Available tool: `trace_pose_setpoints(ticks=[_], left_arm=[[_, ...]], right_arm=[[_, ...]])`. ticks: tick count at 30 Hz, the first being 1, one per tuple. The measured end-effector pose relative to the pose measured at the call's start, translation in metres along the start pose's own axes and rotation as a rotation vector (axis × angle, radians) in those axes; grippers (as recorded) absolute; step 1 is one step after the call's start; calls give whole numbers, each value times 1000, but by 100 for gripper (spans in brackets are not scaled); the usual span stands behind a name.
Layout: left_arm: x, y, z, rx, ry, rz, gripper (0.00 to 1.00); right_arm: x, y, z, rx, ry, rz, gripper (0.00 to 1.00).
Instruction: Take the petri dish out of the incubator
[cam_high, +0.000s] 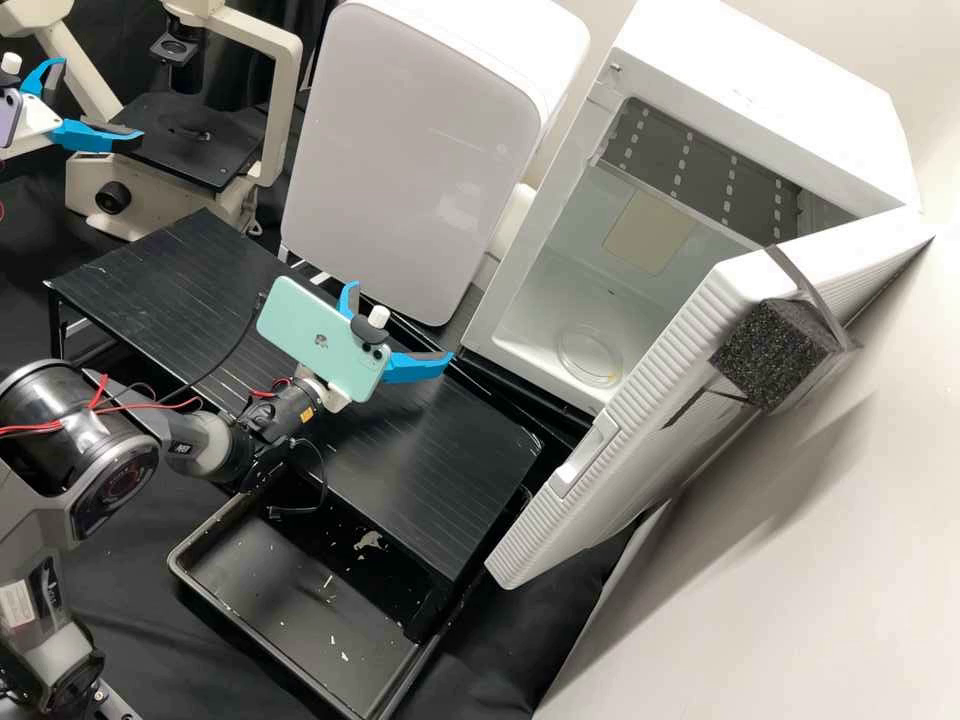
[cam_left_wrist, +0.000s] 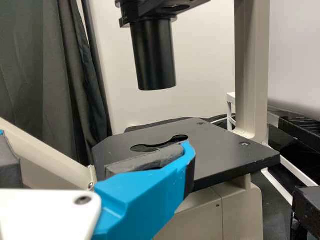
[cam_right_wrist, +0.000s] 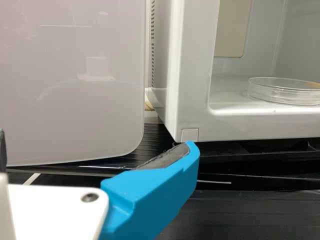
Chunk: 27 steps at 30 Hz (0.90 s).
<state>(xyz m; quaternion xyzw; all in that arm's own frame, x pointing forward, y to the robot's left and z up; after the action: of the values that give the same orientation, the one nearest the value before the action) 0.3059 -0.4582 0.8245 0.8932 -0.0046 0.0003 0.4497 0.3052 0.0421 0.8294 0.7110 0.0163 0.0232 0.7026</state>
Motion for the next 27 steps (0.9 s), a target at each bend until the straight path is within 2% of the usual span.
trace_pose_setpoints(ticks=[6, 11, 17, 24, 27], left_arm=[[0, 0, 0, 0, 0, 0, 100], [0, 0, 0, 0, 0, 0, 100], [0, 0, 0, 0, 0, 0, 100], [0, 0, 0, 0, 0, 0, 100], [0, 0, 0, 0, 0, 0, 100]], right_arm=[[-1, -1, 0, 0, 4, 3, 100], [-19, 5, 12, -1, -2, 33, 100], [-44, 24, 32, 50, 12, 105, 100], [-66, 65, 76, 85, -100, 230, 100], [-63, 82, 88, 80, -127, 284, 100]])
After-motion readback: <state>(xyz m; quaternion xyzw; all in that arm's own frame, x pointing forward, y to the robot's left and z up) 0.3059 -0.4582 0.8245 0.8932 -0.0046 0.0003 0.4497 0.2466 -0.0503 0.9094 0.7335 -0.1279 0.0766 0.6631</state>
